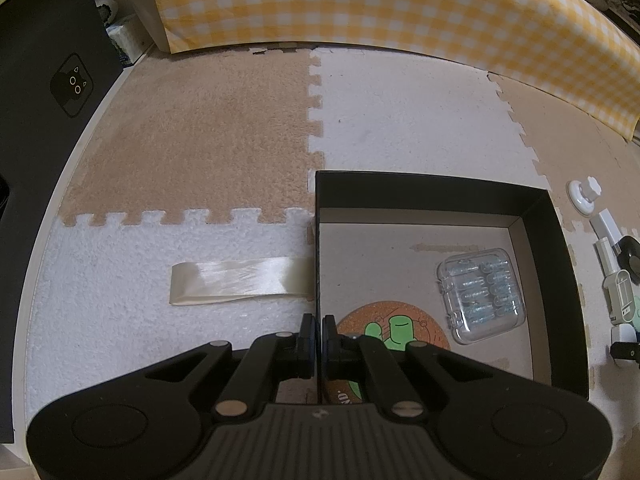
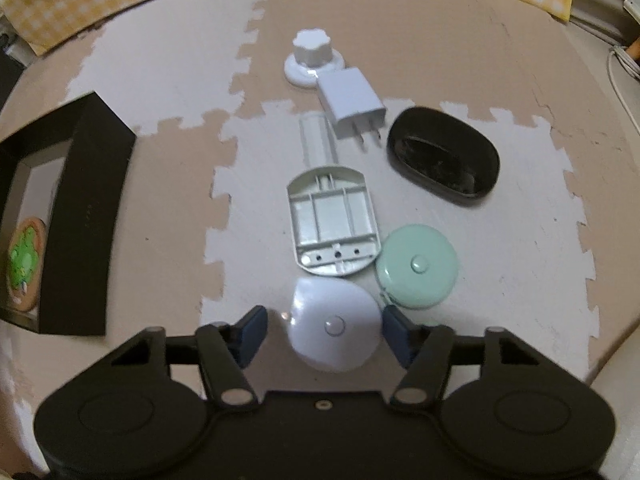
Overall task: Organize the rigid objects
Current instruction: 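Move the right tool back to the items and grasp the white tape measure, then carry the white tape measure into the black box and release it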
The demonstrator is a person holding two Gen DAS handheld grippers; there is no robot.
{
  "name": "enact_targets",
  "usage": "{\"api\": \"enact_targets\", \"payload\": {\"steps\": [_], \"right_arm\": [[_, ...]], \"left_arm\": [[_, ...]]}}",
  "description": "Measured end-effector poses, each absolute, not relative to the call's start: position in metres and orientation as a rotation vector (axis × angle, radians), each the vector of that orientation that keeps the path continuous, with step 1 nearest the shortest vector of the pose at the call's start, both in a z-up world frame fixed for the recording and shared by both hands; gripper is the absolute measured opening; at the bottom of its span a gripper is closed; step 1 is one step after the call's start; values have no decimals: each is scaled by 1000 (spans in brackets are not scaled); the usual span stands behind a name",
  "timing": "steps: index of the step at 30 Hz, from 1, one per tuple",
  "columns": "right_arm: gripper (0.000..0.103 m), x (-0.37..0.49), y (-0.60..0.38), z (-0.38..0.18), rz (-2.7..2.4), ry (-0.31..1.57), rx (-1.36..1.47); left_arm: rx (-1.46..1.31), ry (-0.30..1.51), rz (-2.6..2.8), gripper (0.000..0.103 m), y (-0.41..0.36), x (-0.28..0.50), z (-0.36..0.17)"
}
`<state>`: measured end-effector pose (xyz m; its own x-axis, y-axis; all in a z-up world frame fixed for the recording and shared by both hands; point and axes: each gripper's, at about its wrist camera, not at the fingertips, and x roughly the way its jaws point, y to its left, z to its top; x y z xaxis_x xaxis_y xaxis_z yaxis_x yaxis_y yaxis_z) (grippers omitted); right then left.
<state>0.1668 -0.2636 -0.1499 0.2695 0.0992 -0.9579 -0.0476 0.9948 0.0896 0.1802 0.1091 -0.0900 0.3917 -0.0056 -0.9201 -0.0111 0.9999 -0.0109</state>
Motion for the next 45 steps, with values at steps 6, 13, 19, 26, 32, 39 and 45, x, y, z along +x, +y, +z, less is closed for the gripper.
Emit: {"api": "enact_targets", "payload": {"steps": [6, 13, 19, 26, 32, 39, 45], "right_arm": [[56, 167, -263, -153, 96, 1308, 26], [56, 164, -256, -131, 159, 1225, 67], [56, 157, -236, -101, 228, 1124, 87], [56, 143, -188, -63, 391, 1010, 116], [56, 139, -136, -48, 519, 981, 81], [56, 145, -82, -68, 597, 1066, -80], [56, 154, -64, -98, 552, 1172, -160]], "left_arm": [[-16, 1168, 4, 3, 109, 180, -90], [-16, 1168, 4, 3, 109, 180, -90], [-16, 1169, 4, 3, 109, 180, -90], [-14, 1168, 4, 3, 108, 180, -90], [-14, 1168, 4, 3, 109, 180, -90], [-14, 1168, 5, 3, 109, 180, -90], [-15, 1168, 5, 3, 109, 180, -90]]}}
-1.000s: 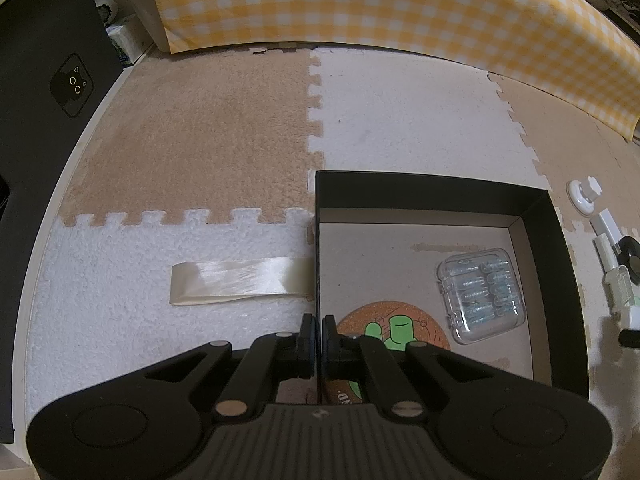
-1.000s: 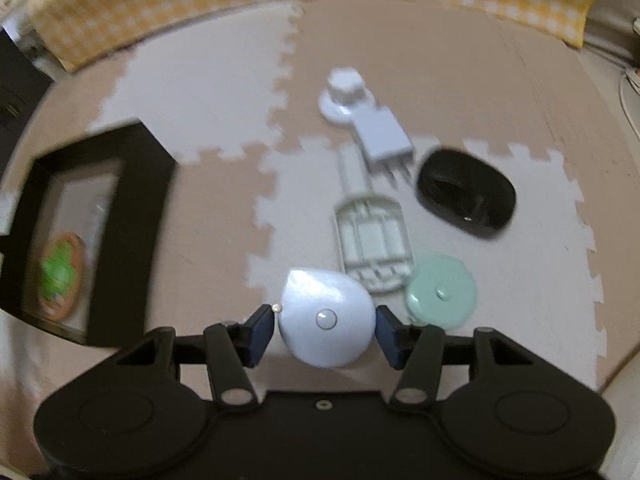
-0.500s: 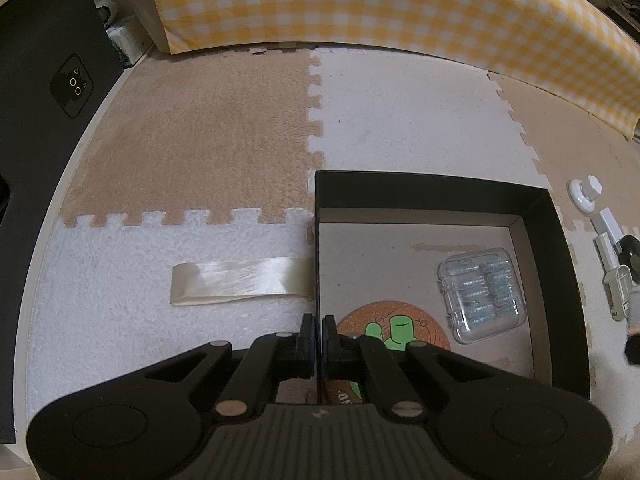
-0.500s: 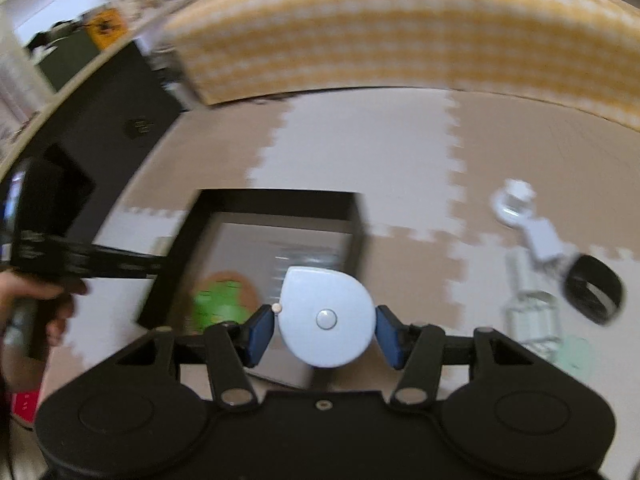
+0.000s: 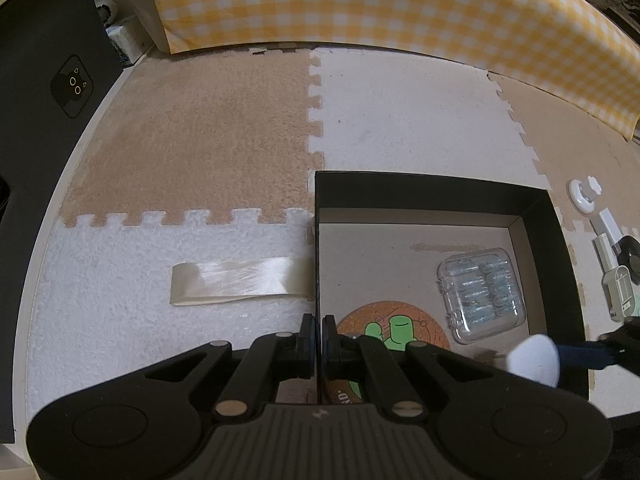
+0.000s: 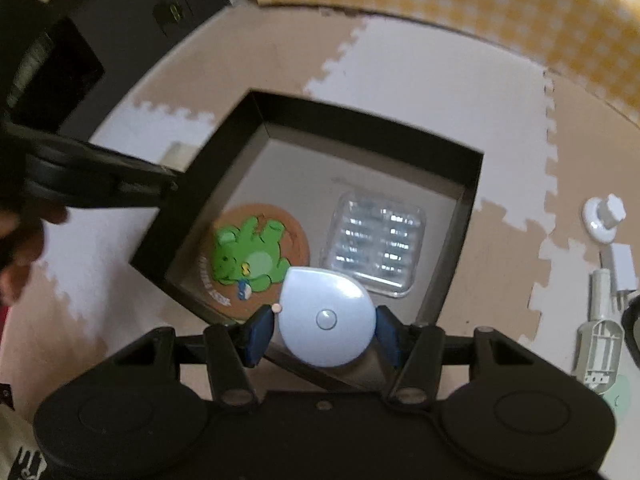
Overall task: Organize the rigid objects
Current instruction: 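Carry the white tape measure into the black box and release it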
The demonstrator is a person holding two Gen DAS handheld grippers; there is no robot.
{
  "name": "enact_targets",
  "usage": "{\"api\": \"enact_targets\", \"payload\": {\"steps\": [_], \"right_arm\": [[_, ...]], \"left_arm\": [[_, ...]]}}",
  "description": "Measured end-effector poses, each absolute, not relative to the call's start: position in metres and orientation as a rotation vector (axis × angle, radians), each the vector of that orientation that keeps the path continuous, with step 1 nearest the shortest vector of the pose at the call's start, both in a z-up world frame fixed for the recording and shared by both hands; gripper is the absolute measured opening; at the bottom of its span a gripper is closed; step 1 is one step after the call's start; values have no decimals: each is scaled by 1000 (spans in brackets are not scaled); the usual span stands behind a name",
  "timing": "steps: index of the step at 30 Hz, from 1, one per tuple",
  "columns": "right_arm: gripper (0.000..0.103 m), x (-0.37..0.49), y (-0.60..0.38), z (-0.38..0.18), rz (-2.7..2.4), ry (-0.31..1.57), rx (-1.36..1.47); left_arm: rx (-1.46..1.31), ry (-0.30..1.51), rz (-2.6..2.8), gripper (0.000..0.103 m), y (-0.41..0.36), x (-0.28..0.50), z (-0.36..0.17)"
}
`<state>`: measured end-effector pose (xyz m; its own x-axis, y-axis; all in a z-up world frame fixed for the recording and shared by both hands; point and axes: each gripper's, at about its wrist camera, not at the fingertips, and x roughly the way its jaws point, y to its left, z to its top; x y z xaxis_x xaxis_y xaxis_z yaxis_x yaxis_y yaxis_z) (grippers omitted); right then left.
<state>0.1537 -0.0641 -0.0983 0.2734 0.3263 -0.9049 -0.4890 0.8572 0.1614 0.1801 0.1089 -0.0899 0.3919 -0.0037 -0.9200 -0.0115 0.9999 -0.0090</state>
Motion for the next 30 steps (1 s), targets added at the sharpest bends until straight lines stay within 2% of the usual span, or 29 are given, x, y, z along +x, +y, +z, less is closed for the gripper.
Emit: {"api": "enact_targets", "payload": {"steps": [5, 11, 19, 24, 30], "right_arm": [[56, 162, -54, -115, 503, 1240, -187], [56, 163, -48, -117, 477, 1230, -210], [64, 162, -49, -115, 484, 1229, -176], [65, 160, -54, -104, 501, 1209, -125], [71, 152, -68, -78, 510, 1146, -61]], "left_arm": [[-18, 1168, 4, 3, 109, 180, -90], [-17, 1169, 4, 3, 109, 180, -90], [-14, 1167, 5, 3, 108, 180, -89], [-15, 1166, 6, 3, 108, 179, -89], [-15, 1166, 6, 3, 108, 179, -89]]}}
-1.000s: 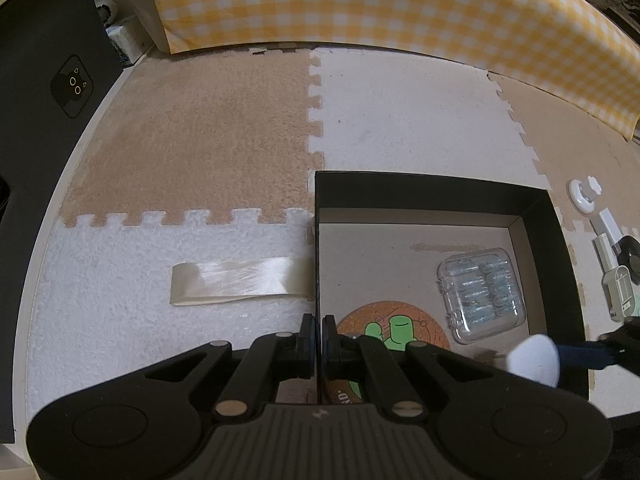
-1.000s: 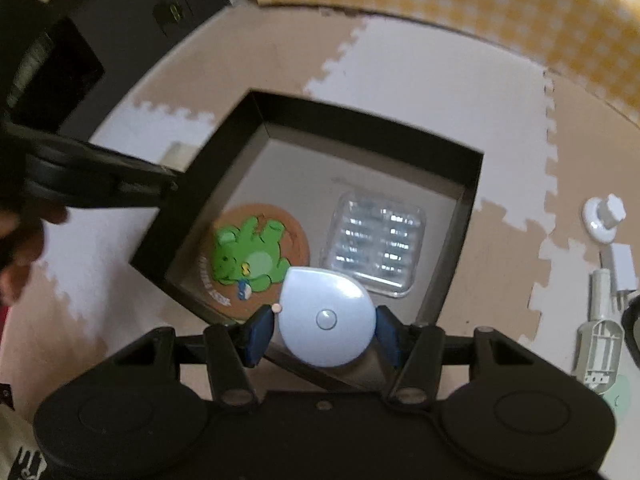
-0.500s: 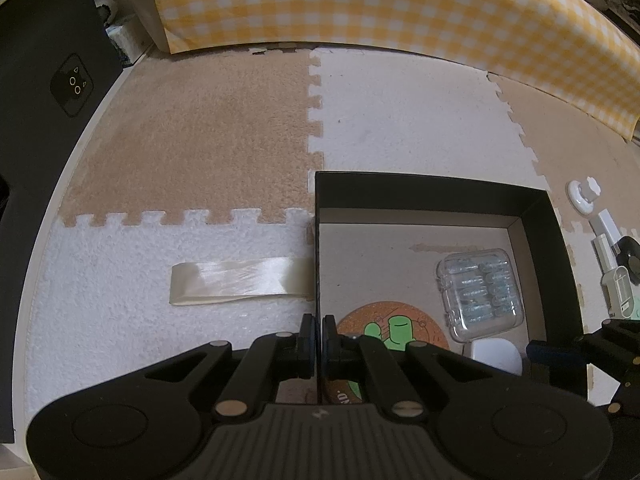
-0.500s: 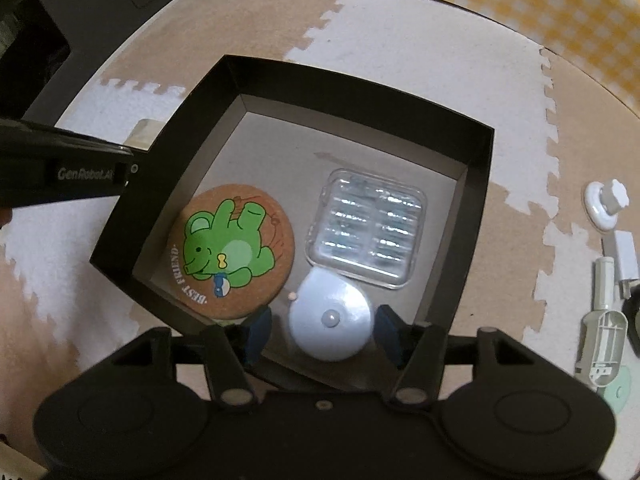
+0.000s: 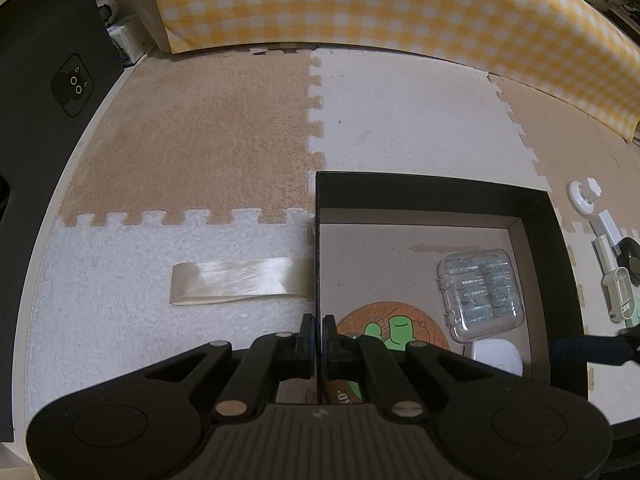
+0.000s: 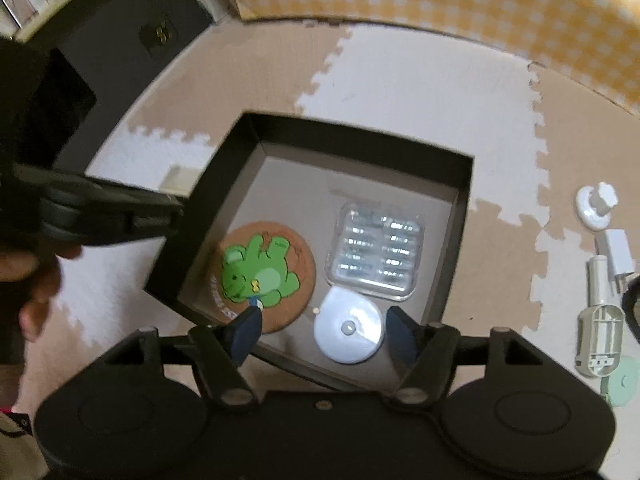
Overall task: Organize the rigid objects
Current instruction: 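Carry the white tape measure into the black box and release it, then move the right tool back toward the mint-green tape measure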
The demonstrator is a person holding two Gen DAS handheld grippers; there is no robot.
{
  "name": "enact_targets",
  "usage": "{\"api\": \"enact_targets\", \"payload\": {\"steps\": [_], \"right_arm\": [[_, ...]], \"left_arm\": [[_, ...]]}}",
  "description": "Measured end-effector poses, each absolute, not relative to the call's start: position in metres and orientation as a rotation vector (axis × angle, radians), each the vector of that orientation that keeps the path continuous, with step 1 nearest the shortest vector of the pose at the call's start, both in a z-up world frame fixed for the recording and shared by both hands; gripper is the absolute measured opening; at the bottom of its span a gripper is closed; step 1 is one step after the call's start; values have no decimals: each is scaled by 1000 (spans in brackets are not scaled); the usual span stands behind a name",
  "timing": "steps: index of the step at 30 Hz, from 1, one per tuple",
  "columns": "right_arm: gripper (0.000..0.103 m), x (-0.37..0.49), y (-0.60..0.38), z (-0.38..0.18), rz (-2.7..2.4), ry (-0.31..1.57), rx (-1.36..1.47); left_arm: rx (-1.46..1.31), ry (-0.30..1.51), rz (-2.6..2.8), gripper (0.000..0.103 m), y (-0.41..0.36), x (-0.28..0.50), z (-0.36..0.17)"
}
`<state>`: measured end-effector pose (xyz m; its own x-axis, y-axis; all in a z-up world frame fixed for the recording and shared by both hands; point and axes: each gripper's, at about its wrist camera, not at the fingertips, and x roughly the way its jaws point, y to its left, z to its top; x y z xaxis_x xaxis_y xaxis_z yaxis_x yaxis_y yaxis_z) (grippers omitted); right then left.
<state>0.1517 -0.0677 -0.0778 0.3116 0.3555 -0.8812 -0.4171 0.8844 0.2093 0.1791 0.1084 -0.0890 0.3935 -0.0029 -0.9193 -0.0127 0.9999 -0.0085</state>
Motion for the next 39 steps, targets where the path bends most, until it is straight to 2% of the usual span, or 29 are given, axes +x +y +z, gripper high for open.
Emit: {"api": "enact_targets", "payload": {"steps": [12, 18, 24, 39], "right_arm": [[83, 132, -127, -29, 427, 950, 42], [97, 130, -163, -25, 337, 889, 43], [103, 136, -209, -33, 219, 850, 60], [103, 157, -292, -93, 37, 831, 16]], "left_arm": [[-12, 1165, 7, 3, 108, 179, -89], [-12, 1165, 9, 3, 109, 179, -89], [-10, 1165, 10, 3, 108, 179, -88], [-9, 1165, 10, 3, 108, 179, -88]]}}
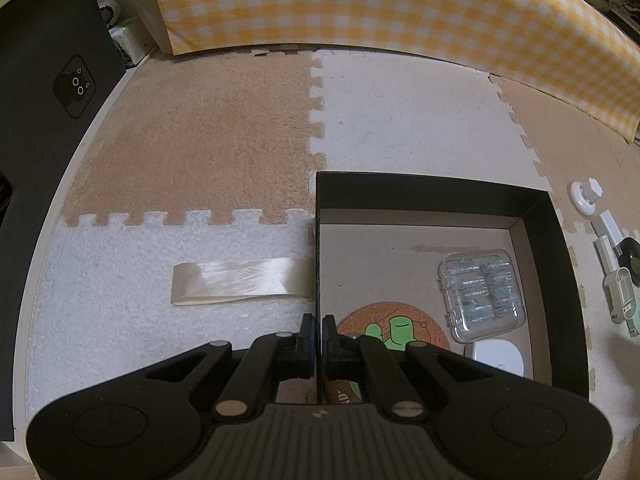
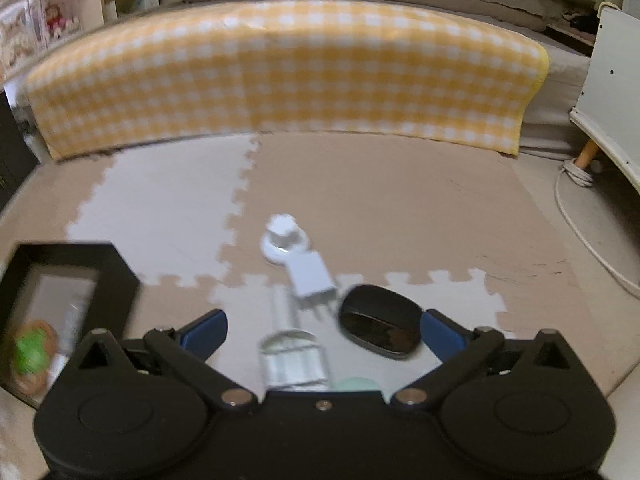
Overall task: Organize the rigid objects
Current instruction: 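Move the right tool back toward the mint-green tape measure, then close the right tool on the mint-green tape measure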
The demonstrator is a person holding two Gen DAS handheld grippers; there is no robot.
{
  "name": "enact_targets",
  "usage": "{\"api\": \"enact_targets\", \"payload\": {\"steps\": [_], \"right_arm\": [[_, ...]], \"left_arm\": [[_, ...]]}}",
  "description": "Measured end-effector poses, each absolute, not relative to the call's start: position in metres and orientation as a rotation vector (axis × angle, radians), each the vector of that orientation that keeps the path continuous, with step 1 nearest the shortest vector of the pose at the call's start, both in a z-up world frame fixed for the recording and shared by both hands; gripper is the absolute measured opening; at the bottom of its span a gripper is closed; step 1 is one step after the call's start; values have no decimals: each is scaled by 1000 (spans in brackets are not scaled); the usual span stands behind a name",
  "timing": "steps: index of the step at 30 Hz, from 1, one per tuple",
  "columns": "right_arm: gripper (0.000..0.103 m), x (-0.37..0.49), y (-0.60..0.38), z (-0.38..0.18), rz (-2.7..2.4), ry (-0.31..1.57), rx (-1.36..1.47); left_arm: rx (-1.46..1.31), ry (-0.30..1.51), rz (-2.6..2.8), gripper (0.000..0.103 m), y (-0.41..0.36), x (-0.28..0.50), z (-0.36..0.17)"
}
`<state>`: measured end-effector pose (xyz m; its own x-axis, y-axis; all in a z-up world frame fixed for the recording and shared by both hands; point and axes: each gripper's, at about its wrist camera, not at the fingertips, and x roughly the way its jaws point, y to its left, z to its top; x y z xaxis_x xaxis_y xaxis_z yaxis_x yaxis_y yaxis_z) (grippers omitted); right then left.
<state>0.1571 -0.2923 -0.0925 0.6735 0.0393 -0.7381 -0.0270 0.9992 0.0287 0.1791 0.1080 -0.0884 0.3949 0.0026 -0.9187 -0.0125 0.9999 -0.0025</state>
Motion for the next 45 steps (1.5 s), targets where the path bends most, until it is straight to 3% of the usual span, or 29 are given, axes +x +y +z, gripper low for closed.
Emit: {"api": "enact_targets", "payload": {"steps": [8, 13, 18, 25, 29, 34, 37, 41, 45], "right_arm": [[101, 159, -320, -131, 76, 981, -10], [88, 157, -314, -151, 137, 1072, -71], [68, 158, -299, -164, 176, 1122, -153], [62, 165, -297, -163, 209, 1109, -148], [51, 166, -298, -162, 210, 1112, -150], [50, 166, -298, -163, 206, 1114, -148], [58, 167, -300, -164, 180, 1116, -142], [51, 168, -305, -163, 197, 1131, -97], [51, 168, -300, -160, 186, 1130, -128]], "left_arm": [[-7, 1164, 11, 3, 108, 179, -88], [-6, 1165, 11, 3, 108, 179, -88], [-9, 1164, 11, 3, 108, 179, -88], [-8, 1164, 11, 3, 108, 179, -88], [-6, 1164, 12, 3, 108, 179, -88], [-8, 1164, 11, 3, 108, 179, -88], [-7, 1164, 12, 3, 108, 179, -88], [-8, 1164, 11, 3, 108, 179, -88], [-7, 1164, 12, 3, 108, 179, -88]]}}
